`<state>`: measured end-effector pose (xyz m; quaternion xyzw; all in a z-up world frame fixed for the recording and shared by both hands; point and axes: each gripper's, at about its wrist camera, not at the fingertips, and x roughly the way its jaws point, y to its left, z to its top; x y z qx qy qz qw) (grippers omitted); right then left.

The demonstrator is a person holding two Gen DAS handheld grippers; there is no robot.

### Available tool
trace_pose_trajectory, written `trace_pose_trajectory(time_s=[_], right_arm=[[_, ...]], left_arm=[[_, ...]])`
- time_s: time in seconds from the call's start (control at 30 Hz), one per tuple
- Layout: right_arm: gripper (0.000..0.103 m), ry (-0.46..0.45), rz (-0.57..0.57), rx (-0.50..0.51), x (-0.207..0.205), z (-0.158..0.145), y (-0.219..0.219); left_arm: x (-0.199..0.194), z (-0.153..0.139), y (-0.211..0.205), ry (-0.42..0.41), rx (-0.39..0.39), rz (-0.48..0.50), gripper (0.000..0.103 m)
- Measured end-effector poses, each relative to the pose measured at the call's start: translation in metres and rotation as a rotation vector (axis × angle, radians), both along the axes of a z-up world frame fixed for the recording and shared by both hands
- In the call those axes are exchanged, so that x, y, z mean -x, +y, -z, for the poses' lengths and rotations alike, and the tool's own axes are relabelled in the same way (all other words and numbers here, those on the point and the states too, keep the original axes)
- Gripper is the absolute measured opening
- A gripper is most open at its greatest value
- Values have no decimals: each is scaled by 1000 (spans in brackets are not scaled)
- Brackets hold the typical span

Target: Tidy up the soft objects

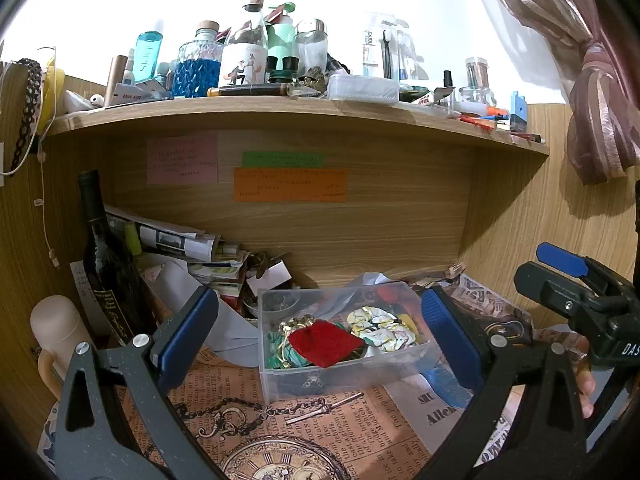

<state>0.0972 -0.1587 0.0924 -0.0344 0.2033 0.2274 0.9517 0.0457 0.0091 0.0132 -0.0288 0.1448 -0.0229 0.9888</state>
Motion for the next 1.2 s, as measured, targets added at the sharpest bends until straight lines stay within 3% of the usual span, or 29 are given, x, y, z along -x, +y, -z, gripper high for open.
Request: trace_pose_trajectory(time_s=[1.2], right_arm=[[103,17,-5,3,-3,6,1]], left_arm=[[-1,1,-1,6,7,24,103]])
